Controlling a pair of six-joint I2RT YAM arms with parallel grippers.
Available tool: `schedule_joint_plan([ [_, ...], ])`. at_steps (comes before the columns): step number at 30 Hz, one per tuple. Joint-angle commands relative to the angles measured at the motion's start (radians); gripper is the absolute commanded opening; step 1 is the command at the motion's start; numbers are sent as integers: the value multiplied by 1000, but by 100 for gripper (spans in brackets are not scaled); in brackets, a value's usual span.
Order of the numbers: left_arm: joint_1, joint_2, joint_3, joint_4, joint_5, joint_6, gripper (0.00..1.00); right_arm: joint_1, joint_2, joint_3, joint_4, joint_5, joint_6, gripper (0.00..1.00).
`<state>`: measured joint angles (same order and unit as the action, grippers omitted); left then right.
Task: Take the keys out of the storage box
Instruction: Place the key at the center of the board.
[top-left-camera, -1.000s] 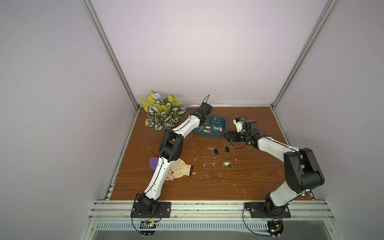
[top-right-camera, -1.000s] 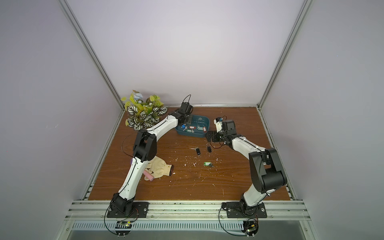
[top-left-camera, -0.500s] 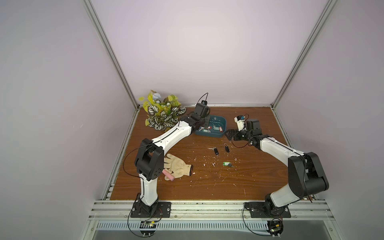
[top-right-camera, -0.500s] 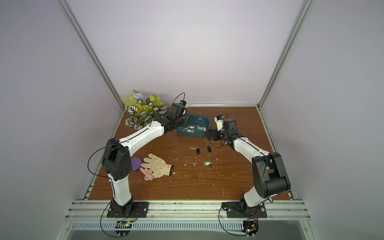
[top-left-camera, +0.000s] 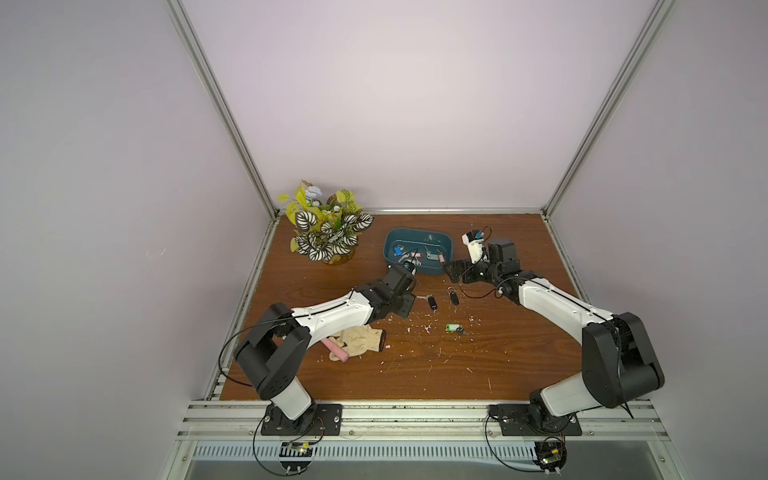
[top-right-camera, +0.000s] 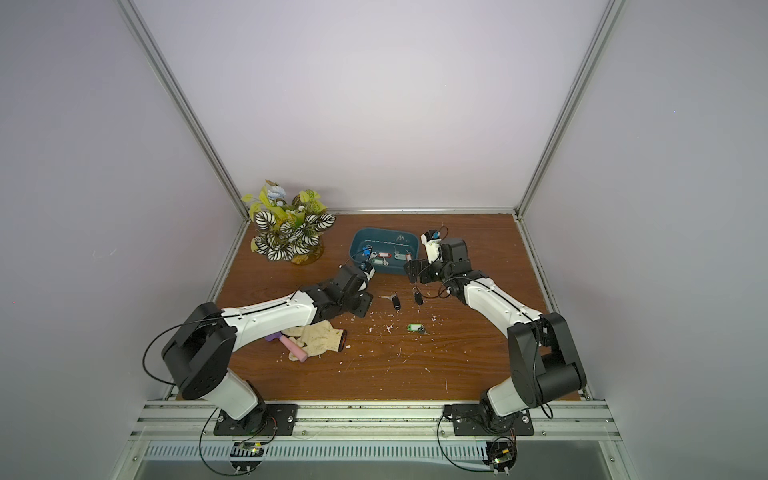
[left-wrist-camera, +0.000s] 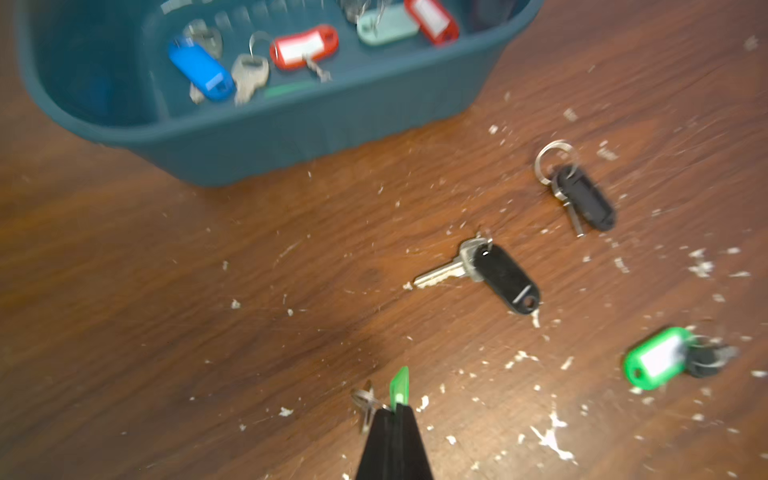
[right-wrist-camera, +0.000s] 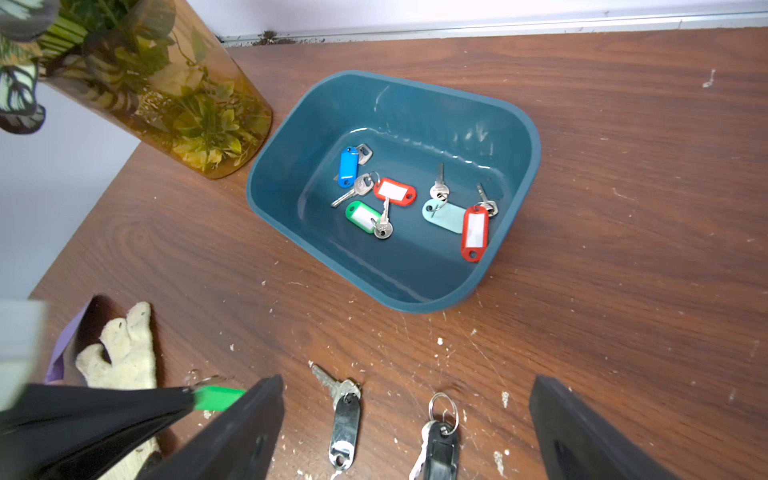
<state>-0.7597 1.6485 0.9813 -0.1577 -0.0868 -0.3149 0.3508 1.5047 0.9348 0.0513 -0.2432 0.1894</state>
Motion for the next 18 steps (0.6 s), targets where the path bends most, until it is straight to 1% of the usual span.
schedule_joint_plan([
  [1, 6, 48, 43, 14, -3, -28, 1, 15, -37, 9, -7, 41, -28, 100],
  [6, 35, 105, 74, -6, 17, -31, 0, 25, -38, 17, -24, 74, -58, 100],
  [11, 74, 122, 67, -13, 38, -31, 7, 36, -23, 42, -27, 90, -103, 99],
  [13, 79, 120, 60, -8, 49, -24, 7, 47, -17, 55, -25, 98, -134, 99],
  [15, 82, 120, 56, -5, 54, -16, 10, 60, -17, 63, -18, 96, -173, 100],
  [18, 87, 120, 51, 1, 60, -9, 20, 84, -25, 63, 14, 76, -231, 99],
])
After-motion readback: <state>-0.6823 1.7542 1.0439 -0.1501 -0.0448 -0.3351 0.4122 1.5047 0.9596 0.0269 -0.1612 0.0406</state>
